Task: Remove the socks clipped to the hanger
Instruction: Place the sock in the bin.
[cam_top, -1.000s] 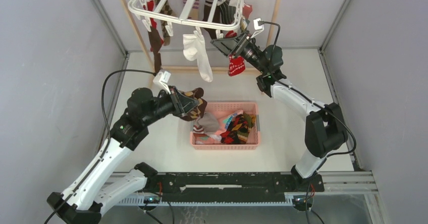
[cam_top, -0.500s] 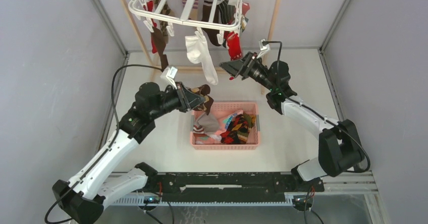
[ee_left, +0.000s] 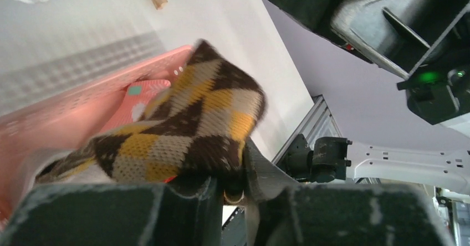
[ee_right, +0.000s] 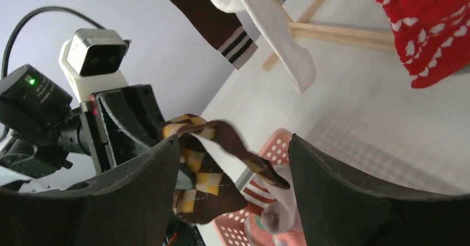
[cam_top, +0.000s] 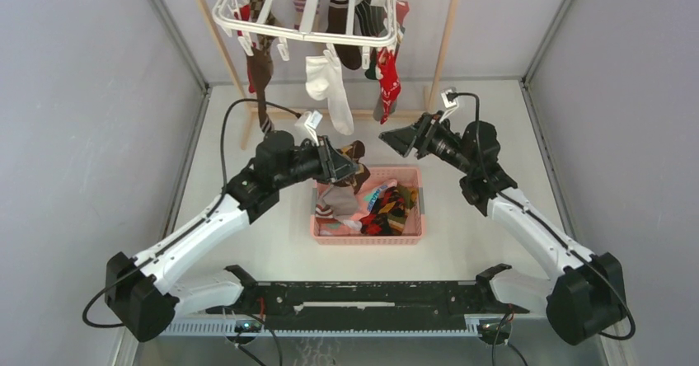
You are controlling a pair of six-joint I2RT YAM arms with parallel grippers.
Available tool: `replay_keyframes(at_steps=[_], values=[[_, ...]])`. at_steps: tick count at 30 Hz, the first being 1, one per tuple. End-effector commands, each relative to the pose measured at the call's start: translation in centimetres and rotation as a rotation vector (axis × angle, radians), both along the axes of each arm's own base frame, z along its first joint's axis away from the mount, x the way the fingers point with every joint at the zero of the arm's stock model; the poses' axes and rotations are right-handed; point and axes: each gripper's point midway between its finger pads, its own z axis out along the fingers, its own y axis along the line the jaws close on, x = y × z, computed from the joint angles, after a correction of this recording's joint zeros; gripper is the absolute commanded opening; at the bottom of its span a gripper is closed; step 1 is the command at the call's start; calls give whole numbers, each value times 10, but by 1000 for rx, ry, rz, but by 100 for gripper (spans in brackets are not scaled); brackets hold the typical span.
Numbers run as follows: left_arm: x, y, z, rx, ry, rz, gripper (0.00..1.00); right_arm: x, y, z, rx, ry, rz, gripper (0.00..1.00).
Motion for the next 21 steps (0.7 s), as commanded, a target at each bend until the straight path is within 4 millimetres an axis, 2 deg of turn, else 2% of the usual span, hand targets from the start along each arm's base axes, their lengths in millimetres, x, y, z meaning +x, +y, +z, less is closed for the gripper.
replay_keyframes(at_steps=[1,7,21], values=[[9,-15,9,-32,-40,2,23,-16,-12,-4,-82,-25,-6,79],[16,-27,-27,-4,13,-5,31,-30,-18,-17,-110,-8,-3,79],[7,-24,-100,111,114,4,45,-43,-19,-53,-149,51,29,79]])
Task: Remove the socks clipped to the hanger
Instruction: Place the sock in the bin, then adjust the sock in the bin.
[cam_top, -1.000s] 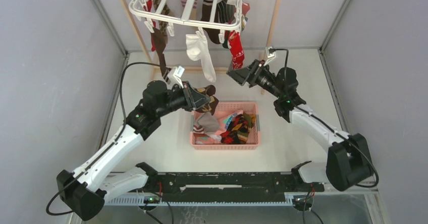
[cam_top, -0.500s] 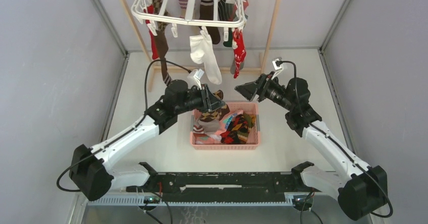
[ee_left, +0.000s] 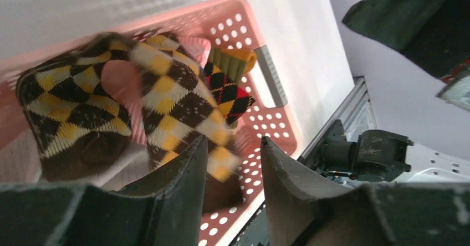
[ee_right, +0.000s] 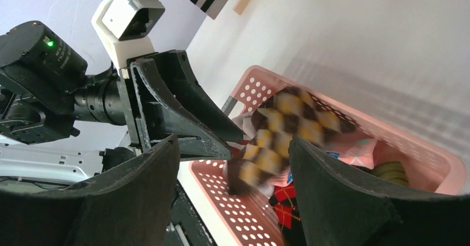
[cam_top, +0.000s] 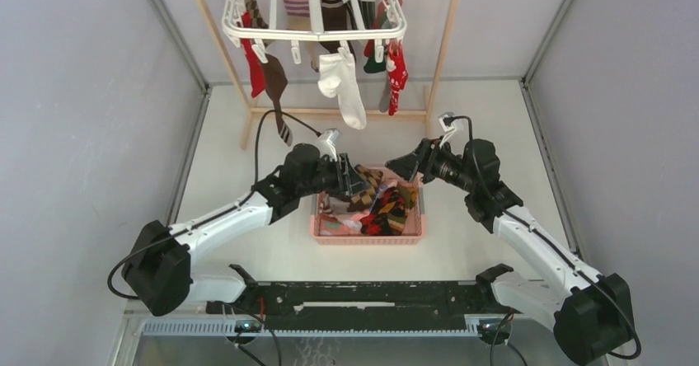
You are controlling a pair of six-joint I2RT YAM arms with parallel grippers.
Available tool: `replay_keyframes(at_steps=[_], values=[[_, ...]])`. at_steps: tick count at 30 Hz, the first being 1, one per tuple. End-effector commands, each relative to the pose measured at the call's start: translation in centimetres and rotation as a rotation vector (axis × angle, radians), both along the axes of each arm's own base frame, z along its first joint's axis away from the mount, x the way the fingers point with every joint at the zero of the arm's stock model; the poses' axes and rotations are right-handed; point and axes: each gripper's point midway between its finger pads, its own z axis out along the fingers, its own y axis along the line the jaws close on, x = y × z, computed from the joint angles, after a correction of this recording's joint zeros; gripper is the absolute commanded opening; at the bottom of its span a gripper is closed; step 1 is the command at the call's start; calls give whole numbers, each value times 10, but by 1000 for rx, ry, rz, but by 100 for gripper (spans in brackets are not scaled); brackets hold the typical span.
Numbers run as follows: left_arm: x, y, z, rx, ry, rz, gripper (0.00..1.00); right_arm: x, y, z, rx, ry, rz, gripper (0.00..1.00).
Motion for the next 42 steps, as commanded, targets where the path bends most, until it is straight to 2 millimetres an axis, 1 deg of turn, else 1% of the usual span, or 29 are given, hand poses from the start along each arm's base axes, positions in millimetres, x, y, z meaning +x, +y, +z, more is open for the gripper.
replay_keyframes(at_steps=[1,5,8,11,14,15,17,20,21,23,24,29,32,35,38,42], values=[[1,1,-11,11,-13,11,46,-3,-1,9,-4,-55,14,79],[0,6,-21,54,-5,17,50,-3,0,5,-7,-48,18,79],[-1,9,-22,83,-10,22,54,-3,2,4,-4,-42,21,79],[0,15,-15,107,-27,34,57,-3,4,5,3,-45,26,79],[-1,20,-1,117,-57,45,61,-3,5,4,2,-43,29,79],[0,22,5,117,-70,49,67,-3,5,4,2,-42,30,79],[-1,27,15,120,-89,61,74,-3,6,5,7,-41,32,79],[-3,33,28,120,-111,71,76,-3,8,5,11,-44,38,79],[-4,35,31,120,-119,77,80,-3,9,5,10,-42,39,79],[-5,39,39,120,-135,88,97,-3,10,3,9,-39,42,79],[-6,42,42,120,-140,94,99,-3,11,2,9,-37,46,80],[-8,53,52,132,-168,123,100,-3,13,0,4,-31,51,80],[-9,60,53,150,-176,144,100,-4,15,-4,-9,-27,54,81],[-11,69,47,174,-173,165,100,-5,19,-10,-35,-7,65,82],[-12,75,38,190,-159,179,100,-8,26,-26,-88,44,88,82],[-12,84,24,218,-138,201,100,-13,41,-50,-182,88,122,81]])
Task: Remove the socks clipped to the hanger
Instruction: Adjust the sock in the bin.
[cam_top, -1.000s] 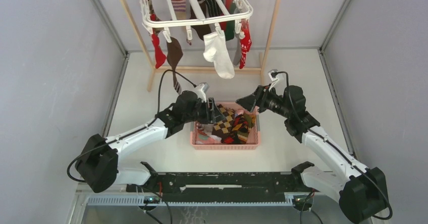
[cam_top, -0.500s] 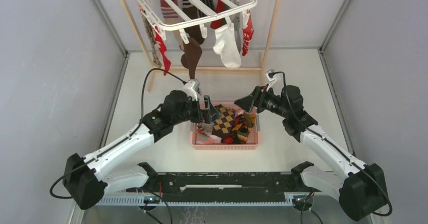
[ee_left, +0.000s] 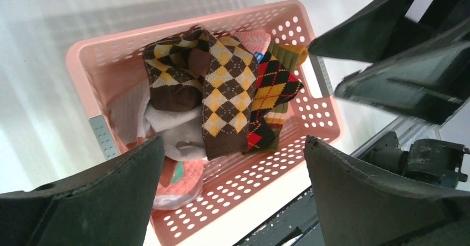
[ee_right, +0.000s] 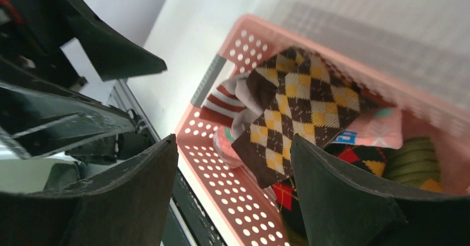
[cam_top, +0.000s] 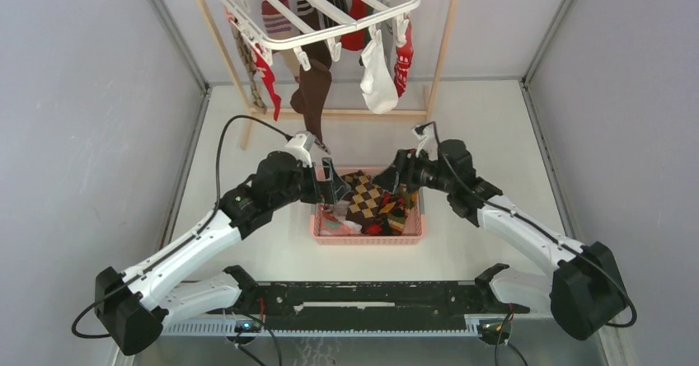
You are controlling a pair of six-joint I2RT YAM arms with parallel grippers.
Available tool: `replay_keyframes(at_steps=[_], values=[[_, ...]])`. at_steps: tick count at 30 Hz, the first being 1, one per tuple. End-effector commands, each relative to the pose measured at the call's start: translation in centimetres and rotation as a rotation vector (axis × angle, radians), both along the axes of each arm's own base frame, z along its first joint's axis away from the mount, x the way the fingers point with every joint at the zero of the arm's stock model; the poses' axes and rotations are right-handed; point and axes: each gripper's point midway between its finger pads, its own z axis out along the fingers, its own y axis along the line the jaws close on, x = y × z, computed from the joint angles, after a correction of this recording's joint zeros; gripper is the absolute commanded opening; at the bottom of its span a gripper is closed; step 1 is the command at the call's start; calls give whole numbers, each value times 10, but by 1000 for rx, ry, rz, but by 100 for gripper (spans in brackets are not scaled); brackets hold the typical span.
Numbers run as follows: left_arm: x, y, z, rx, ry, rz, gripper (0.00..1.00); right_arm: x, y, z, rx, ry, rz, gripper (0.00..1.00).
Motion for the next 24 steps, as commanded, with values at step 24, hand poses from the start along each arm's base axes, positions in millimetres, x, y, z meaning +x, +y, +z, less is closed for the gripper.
replay_keyframes(at_steps=[24], values=[[2,53,-23,89,-15,166,100,6,64,-121,-340,150,79,74]])
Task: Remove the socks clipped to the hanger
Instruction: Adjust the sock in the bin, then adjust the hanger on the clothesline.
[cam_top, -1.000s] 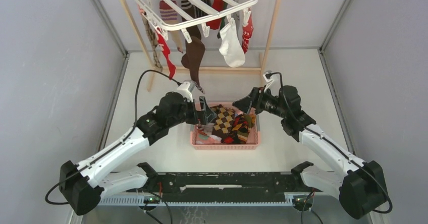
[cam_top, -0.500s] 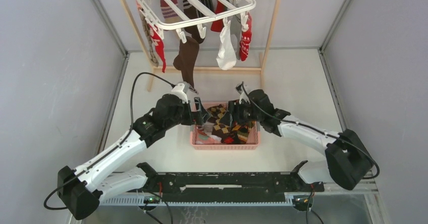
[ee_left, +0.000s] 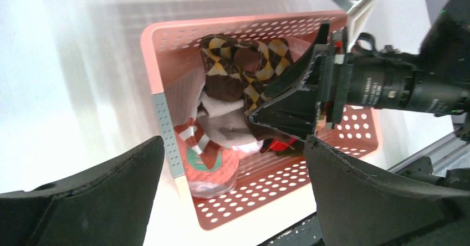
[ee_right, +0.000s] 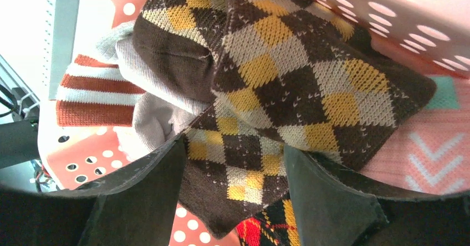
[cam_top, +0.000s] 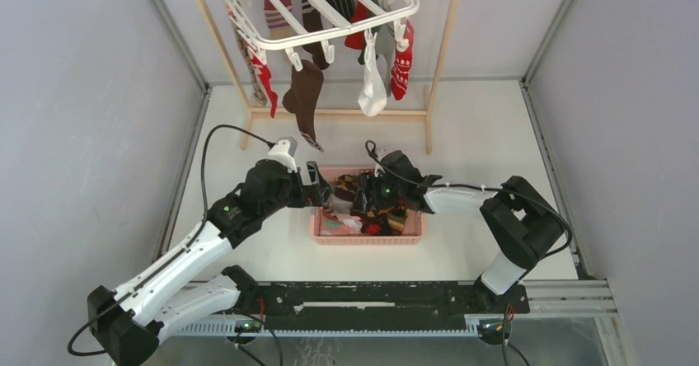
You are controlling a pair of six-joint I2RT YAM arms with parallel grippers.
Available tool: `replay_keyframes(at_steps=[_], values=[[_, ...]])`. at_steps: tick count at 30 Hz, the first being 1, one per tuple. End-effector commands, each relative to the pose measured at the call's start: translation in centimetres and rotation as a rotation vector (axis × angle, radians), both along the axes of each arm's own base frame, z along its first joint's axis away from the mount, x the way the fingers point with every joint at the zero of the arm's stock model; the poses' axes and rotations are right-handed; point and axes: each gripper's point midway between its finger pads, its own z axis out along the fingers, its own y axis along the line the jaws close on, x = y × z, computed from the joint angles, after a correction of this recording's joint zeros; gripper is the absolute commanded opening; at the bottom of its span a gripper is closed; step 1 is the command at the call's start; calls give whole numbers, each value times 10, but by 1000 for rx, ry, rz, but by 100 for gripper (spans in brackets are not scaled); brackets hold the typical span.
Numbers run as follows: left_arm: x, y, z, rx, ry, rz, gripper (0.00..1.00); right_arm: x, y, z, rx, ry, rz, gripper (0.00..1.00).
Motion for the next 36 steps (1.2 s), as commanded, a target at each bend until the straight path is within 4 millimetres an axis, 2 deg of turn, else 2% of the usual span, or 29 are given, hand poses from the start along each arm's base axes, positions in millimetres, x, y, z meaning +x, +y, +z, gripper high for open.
replay_keyframes(at_steps=[1,6,10,12,15,22,26,31,36], values=[[-1,13,-12,32,3,30,100,14,11,40,53,-123,33,74],[-1,15,-14,31,6,38,100,10,1,103,109,-247,71,76],[0,15,-14,26,2,43,100,10,-15,151,172,-330,74,78],[0,15,-14,25,1,44,100,15,-27,170,195,-365,51,79],[0,15,-15,20,1,44,100,34,-49,192,210,-416,-27,79],[-1,14,-17,16,6,41,100,104,-112,226,225,-482,-295,79],[-1,15,-19,16,8,43,100,139,-138,245,278,-532,-415,79],[-2,14,-20,14,12,39,100,175,-147,262,315,-637,-455,79],[-2,14,-21,18,16,37,100,205,-150,260,339,-710,-461,74]])
